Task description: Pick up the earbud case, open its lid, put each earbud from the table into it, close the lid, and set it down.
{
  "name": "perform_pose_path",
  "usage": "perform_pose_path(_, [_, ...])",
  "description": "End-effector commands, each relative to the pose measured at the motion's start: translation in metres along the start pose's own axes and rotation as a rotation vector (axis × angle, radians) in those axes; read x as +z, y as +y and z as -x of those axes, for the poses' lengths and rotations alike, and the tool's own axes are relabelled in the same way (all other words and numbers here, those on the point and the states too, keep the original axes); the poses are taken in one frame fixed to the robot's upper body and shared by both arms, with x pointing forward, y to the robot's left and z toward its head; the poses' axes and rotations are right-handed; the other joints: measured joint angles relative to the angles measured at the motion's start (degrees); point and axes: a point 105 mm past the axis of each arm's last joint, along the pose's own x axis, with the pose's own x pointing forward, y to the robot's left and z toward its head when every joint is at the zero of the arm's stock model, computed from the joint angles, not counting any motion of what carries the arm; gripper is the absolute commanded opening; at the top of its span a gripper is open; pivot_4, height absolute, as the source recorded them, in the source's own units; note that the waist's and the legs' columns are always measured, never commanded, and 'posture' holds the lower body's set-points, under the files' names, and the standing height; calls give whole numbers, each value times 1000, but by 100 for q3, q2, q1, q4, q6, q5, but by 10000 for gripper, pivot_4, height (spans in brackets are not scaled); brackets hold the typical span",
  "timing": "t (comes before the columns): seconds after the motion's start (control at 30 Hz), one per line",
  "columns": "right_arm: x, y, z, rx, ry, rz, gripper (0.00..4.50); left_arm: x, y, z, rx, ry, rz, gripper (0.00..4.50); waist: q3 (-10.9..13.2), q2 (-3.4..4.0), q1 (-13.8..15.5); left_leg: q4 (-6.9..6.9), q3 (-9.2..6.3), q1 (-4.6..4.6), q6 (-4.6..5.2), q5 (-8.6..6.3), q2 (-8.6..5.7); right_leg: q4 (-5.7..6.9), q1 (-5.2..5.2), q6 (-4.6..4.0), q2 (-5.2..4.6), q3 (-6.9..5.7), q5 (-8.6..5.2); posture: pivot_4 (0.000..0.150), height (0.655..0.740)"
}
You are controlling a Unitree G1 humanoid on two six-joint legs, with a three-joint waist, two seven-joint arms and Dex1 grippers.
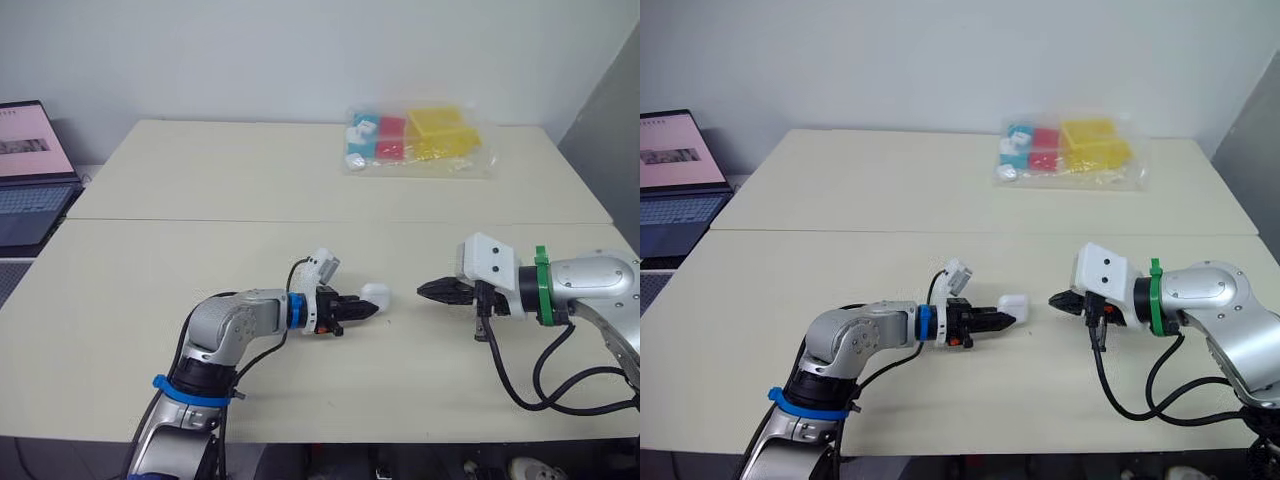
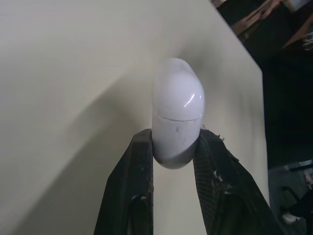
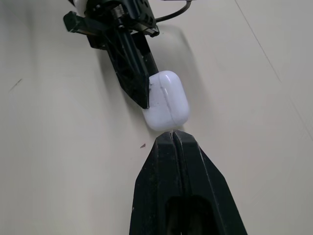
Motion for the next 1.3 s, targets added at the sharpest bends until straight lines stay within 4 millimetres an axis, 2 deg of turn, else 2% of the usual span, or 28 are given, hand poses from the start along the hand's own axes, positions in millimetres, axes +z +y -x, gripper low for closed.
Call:
perform_pose_path(0.03, [8, 3, 0, -24, -36, 19, 0, 0, 7, 4, 32, 19, 90, 7606, 0, 0, 1, 0, 0, -2, 0, 0, 0, -1, 0, 0, 0, -2, 0, 1500, 7345])
perform_pose_path(0.1, [7, 4, 0, -24, -38, 10, 0, 0, 7, 5, 17, 10, 122, 7606, 0, 0, 2, 0, -1, -2, 0, 0, 1, 0, 0, -1, 1, -1, -1, 1500, 7345])
perform_pose_path(0.27, [1, 3, -1, -21, -17, 16, 0, -9, 20, 8, 76, 38, 147, 7606, 0, 0, 1, 1, 1, 3, -1, 0, -2, -1, 0, 0, -4, 2, 0, 1500, 7345])
perform_pose_path(0.33, [1, 2, -1, -21, -17, 14, 0, -8, 23, 11, 92, 32, 149, 14868, 0, 0, 0, 0, 1, 5, -1, 0, -2, 0, 0, 0, -4, 2, 0, 1500, 7345])
perform_pose_path(0.6, [2, 1, 2, -19, -16, 12, 0, -6, 33, 40, 146, 13, 130, 38890, -1, 1, -19, -1, -2, 18, -1, 0, 7, 6, 9, -3, -1, 5, 0, 1500, 7345])
perform_pose_path(0.67, [4, -4, 4, -39, -35, 17, 0, -11, 33, 59, 176, 33, 32, 44869, 0, -1, -47, -2, -3, 24, -1, 0, 9, 7, 10, -4, -1, 4, 0, 1500, 7345])
perform_pose_path(0.7, [5, -6, 5, -50, -40, 19, 0, -13, 32, 66, 181, 41, -2, 44869, 0, -2, -88, -6, 0, 27, -1, 0, 13, 7, 9, -4, -3, 9, 0, 1500, 7345])
perform_pose_path(0.8, [-1, -8, 8, -48, -30, 20, 0, -8, 26, 89, 209, 25, -264, 44869, 0, -2, -138, -19, 2, 31, -2, -1, 25, 6, 4, -16, -5, 21, -6, 1500, 7345])
perform_pose_path(0.83, [-3, -10, 9, -55, -29, 26, 1670, -4, 25, 95, 221, 15, -399, 44970, 0, -2, -123, -20, 2, 31, -2, -1, 28, 6, 5, -21, -5, 19, -9, 1500, 7345])
perform_pose_path(0.9, [-6, -10, 9, -53, -27, 35, 6012, 0, 26, 105, 245, 11, -554, 45000, 0, -2, -76, -21, 0, 21, -3, -1, 26, 4, 0, -33, -9, 8, -16, 1500, 7345])
perform_pose_path(1.07, [-12, -8, 16, -29, -8, 56, 23301, 25, 17, 135, 240, -48, -818, 45000, 1, -2, 69, -15, 6, -17, -2, -1, 37, 0, -28, -33, -15, 2, -16, 1500, 7345])
perform_pose_path(1.23, [-19, -10, 24, -13, 24, 131, 41912, 36, 28, 153, 346, -44, -897, 45000, 1, -2, 79, -16, 23, -21, -2, -2, 28, -7, -37, -16, -18, 9, -11, 1500, 7345])
perform_pose_path(1.3, [-24, -10, 26, 1, 40, 126, 41912, 35, 33, 156, 379, -11, -928, 45000, 1, -3, 75, -16, 26, -21, -2, -2, 19, -10, -37, -7, -18, 12, -6, 1500, 7345])
